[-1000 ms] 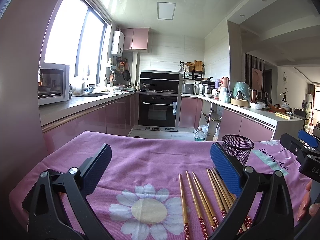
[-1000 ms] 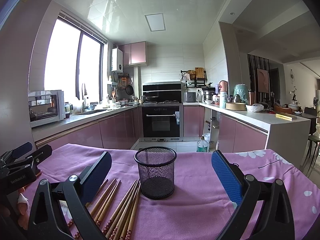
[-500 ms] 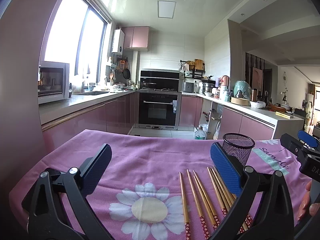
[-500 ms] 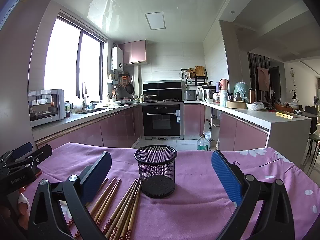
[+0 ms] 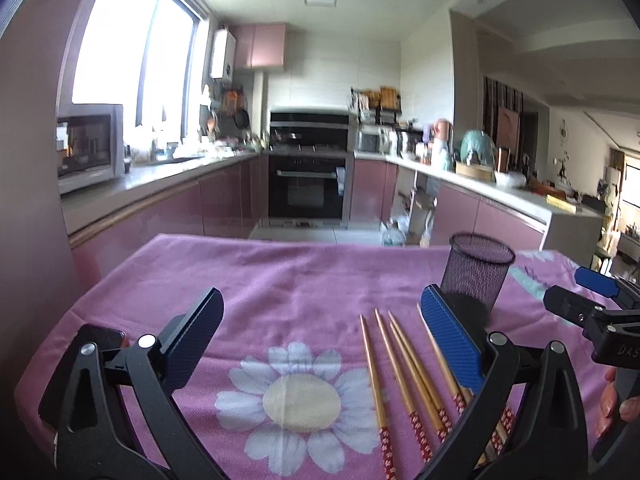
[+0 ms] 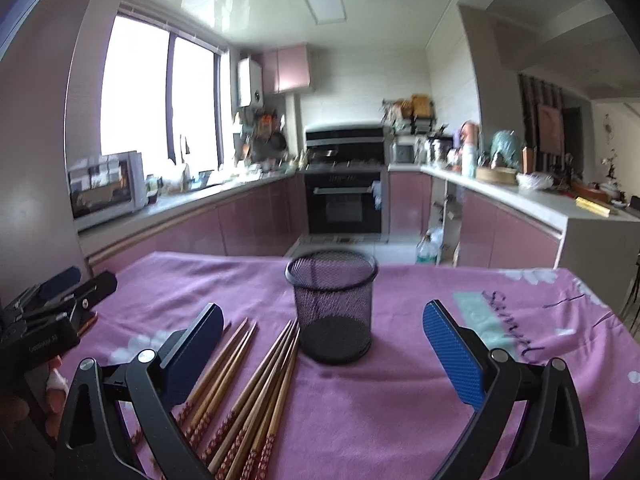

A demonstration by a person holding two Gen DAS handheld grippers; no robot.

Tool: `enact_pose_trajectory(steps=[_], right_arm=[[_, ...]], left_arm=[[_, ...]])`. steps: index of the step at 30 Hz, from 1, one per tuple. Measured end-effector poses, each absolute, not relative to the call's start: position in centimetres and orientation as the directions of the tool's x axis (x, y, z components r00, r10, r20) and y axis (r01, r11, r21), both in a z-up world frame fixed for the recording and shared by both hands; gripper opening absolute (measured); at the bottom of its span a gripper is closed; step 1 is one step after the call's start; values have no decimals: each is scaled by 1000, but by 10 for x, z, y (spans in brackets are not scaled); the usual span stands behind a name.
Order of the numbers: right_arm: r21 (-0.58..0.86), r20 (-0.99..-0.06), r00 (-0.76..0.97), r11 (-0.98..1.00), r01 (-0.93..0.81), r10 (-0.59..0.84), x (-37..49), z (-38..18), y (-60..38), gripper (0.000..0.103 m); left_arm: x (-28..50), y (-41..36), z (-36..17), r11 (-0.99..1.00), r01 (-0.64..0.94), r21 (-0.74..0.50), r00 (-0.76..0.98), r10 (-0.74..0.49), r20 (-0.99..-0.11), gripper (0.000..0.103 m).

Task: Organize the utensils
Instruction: 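Grasp a wooden chopstick with the right gripper while the left gripper grasps another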

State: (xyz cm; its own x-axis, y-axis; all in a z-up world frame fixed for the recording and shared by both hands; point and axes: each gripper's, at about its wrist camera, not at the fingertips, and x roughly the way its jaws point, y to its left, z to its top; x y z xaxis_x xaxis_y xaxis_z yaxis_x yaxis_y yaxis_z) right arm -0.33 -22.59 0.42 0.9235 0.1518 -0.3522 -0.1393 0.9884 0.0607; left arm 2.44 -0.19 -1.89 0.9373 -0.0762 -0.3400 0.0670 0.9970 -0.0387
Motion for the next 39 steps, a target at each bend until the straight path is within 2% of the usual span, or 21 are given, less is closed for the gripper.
enact_pose_trajectory(steps=[2,4,6,10,12,18,20,27,29,31,32,34,36,39], right_arm=[[70,-416,892,985,-160,175,6,-3,-224,93],[80,-494,846,980,-184,200,18,-14,-220,84],[85,-554,804,976,-202,214,27,-26,-214,73],[119,-655,712,965,-236,255,43,-45,-205,56],[133,-692,672,961,-242,265,50,-53,-203,44],[147,-742,612,958,-247,272,60,-68,-200,35],[143,-753,599,957,-254,271,61,-70,-197,33],[124,-777,576,958,-258,255,75,-71,-194,29],[113,-781,573,959,-261,248,79,-71,-191,27],[109,-783,572,959,-261,245,83,-72,-190,26],[108,-784,571,959,-261,243,85,-72,-189,24],[111,-785,570,960,-258,244,89,-72,-189,21],[113,-788,566,959,-258,245,92,-72,-189,8],[153,-786,554,955,-255,274,94,-72,-194,6]], left_arm=[[35,-1,-26,995,91,-32,911,-96,-402,93],[45,-1,-35,993,118,-31,874,-118,-471,84],[54,-1,-42,990,137,-39,842,-137,-521,83],[67,-2,-55,982,177,-66,797,-182,-576,76],[72,-5,-59,976,200,-81,778,-209,-593,73],[86,-24,-69,959,276,-64,715,-249,-653,65],[89,-28,-73,953,295,-66,691,-260,-674,58],[101,-41,-90,939,337,-73,609,-276,-743,48],[105,-41,-94,936,340,-87,586,-284,-759,41],[108,-41,-94,936,342,-78,584,-277,-763,39],[110,-41,-94,936,343,-77,581,-276,-766,35],[113,-43,-94,934,348,-78,573,-278,-771,30],[116,-44,-93,937,340,-75,572,-270,-775,25],[119,-43,-93,946,316,-70,584,-252,-772,14]])
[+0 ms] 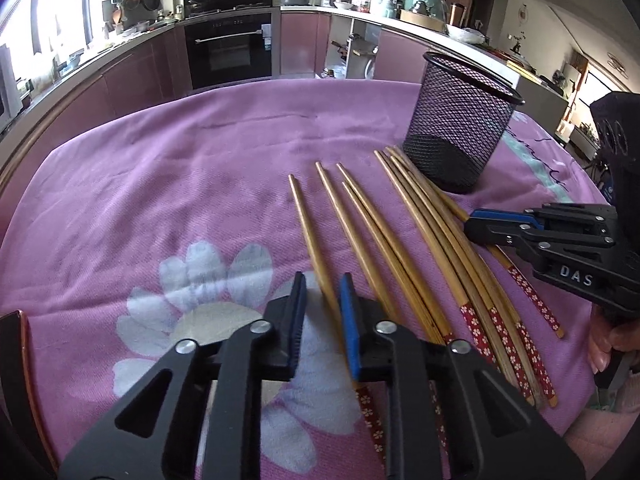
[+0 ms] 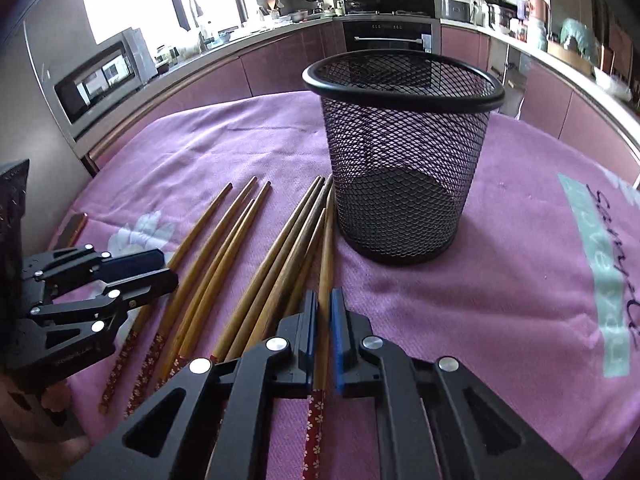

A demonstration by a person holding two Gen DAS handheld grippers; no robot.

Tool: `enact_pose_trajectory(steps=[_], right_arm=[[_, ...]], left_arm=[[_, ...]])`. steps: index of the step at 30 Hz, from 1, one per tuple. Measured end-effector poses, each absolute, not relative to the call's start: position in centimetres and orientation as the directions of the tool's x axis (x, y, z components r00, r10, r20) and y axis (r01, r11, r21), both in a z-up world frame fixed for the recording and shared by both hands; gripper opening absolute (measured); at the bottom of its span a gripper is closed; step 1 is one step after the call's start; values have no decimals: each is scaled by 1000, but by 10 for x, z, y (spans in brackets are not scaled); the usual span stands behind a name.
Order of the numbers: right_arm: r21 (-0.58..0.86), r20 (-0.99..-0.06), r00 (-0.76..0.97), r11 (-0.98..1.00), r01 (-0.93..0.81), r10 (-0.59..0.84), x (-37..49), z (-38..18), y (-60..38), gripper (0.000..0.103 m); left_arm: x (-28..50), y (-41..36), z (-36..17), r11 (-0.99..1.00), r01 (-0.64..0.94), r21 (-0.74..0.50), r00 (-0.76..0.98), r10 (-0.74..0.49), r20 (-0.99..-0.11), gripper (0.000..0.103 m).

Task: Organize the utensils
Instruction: 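Grasp a wooden chopstick with the right gripper while the left gripper grasps another, then lift chopsticks upright into the black mesh cup and open both grippers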

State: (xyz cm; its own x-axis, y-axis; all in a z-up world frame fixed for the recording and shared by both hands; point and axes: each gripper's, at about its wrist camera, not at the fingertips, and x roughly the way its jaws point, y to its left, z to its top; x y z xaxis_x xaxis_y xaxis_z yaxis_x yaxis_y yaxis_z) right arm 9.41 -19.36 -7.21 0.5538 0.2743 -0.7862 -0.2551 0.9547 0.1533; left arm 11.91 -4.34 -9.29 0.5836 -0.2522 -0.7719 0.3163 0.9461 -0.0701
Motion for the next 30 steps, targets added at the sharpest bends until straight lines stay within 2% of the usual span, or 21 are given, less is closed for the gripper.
enact_pose_trajectory(steps=[8,15,22,30], right_arm=[[216,-764,559,944,-250,323,86,-67,-207,5],[286,-699,578,906,-314,421,71,-45,-217,5],[327,-603,624,868,-374,496,63,-9,-228,5],[329,-509,683,851,-409,525,65,27,-243,5]], left_arm=[[119,-37,-89,961,264,-87,610,-236,-757,8],[112,-23,-65,945,281,-169,627,-314,-713,8],[105,-16,-20,884,361,-297,637,-466,-614,7],[99,-24,38,826,456,-332,666,-564,-488,7]])
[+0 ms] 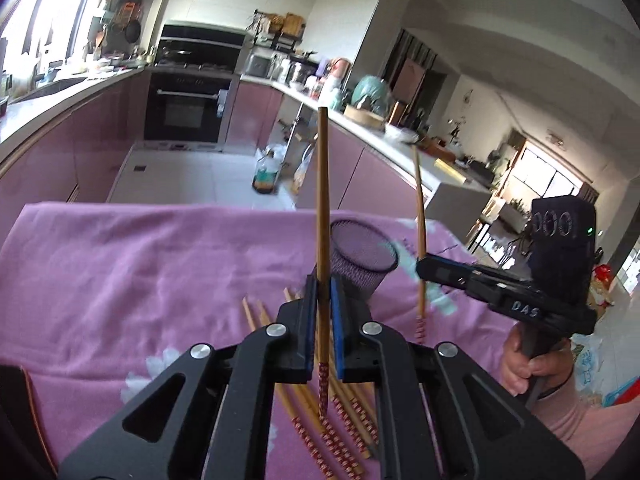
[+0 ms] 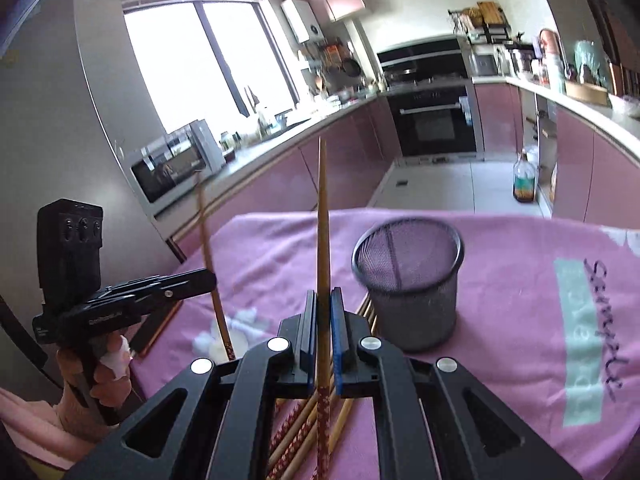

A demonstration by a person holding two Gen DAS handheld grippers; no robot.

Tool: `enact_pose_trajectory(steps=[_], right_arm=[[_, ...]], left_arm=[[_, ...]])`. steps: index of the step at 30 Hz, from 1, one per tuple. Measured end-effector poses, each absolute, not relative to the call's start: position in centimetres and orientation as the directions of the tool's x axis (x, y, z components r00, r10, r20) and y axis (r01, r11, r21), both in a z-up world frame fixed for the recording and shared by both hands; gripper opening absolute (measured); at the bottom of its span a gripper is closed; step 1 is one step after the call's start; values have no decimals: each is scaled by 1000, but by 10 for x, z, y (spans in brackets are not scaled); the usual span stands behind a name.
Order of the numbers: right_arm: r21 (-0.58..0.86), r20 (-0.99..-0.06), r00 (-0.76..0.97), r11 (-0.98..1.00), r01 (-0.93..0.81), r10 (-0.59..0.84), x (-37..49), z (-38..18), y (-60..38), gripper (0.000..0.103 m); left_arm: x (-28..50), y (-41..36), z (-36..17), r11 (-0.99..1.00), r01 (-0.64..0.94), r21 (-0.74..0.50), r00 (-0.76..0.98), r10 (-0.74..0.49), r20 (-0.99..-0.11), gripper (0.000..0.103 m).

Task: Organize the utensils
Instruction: 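Lift chopsticks upright into the black mesh cup and open both grippers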

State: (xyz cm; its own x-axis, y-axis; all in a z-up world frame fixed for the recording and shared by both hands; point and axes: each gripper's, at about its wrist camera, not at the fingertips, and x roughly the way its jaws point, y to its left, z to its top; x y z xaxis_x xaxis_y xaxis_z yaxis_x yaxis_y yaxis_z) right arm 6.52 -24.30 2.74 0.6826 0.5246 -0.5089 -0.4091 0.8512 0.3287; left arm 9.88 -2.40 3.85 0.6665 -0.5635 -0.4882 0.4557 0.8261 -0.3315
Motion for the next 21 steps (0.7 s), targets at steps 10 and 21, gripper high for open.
enact_pose_trajectory(steps=[10,21], right_arm=[[264,-410,770,871,-414,489,83,74,-256,5],[184,-365,849,923,-338,384,117,92,-269,5]], left_arm=[[117,-45,111,786,521,-333,715,-615,-333,7],[164,-110,120,811,527,-254,724,-585,-366,7]])
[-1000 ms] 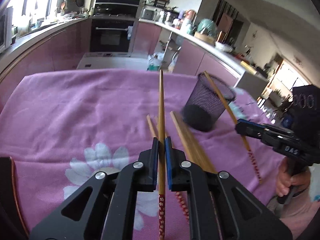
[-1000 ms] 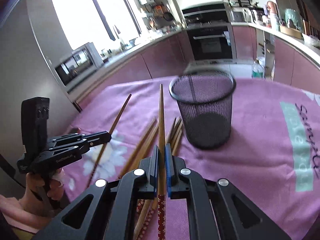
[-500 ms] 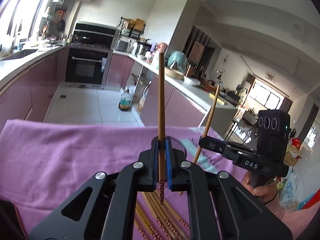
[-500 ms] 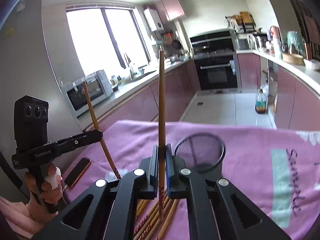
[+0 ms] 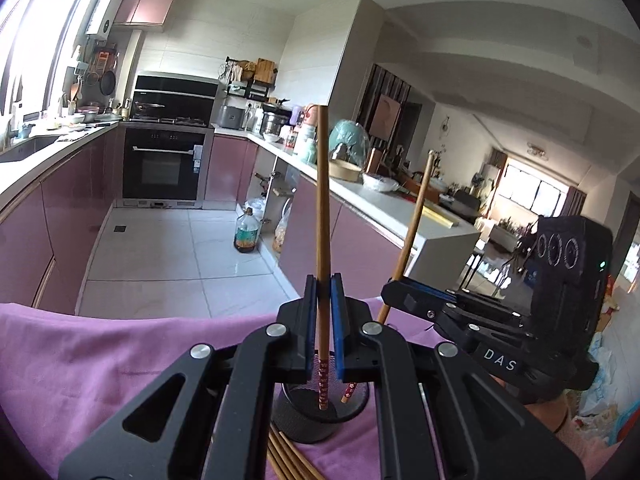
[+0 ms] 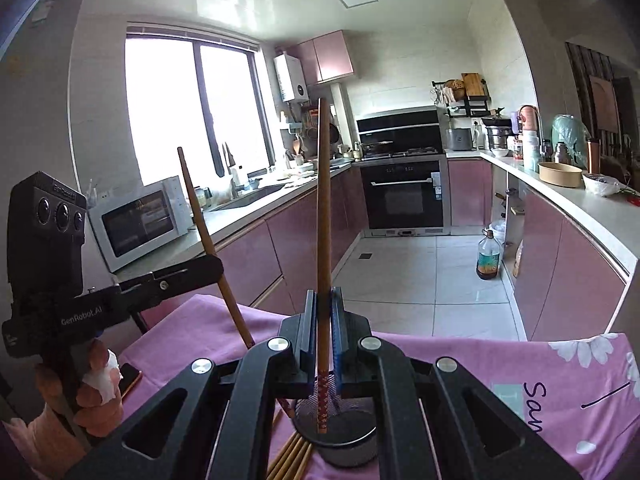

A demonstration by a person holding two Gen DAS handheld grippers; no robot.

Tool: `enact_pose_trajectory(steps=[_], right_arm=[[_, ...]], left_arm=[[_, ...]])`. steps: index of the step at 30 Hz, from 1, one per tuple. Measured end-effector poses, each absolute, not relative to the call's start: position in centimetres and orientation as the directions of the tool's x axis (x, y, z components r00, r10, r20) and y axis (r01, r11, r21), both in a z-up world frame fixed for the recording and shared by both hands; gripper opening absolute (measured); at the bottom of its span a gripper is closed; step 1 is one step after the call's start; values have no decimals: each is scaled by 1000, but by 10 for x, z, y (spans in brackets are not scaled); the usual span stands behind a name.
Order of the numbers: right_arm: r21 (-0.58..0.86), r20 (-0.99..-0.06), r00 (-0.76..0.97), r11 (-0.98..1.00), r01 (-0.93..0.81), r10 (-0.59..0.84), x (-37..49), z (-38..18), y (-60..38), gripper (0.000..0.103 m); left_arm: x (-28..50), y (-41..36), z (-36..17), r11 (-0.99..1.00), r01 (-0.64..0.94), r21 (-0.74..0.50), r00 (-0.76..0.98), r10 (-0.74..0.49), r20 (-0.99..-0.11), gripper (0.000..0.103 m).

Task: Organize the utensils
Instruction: 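Lift chopsticks upright into the black mesh cup and open both grippers, then move both open grippers back down to the chopsticks on the cloth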

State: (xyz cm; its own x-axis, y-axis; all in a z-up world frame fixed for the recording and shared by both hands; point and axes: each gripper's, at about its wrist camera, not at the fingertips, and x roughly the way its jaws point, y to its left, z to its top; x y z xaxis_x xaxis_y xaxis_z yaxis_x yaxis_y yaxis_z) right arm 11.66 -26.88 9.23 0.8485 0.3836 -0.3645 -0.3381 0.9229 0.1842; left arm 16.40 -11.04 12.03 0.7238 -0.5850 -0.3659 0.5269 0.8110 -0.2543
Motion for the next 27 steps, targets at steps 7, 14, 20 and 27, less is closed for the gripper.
enact_pose_trajectory(steps=[7,14,20,27], right_arm=[[191,-466,803,929,-318,371,146,56,-267,5],[200,-573,734,930,-307,365,163,28,-257,5],[189,-621,705,939,-287,341,173,18,-251,7],[220,-615,712,941,-256,338,174,16,-257,10]], left_arm=[[192,-142,71,824,519,-225,671,-556,-490,7],[215,-148,37,832,510,-219,636,-536,-555,7],[226,-154,30,843,497,-206,634,-515,-577,8],[217,-150,28,866,464,-187,675,-482,-558,19]])
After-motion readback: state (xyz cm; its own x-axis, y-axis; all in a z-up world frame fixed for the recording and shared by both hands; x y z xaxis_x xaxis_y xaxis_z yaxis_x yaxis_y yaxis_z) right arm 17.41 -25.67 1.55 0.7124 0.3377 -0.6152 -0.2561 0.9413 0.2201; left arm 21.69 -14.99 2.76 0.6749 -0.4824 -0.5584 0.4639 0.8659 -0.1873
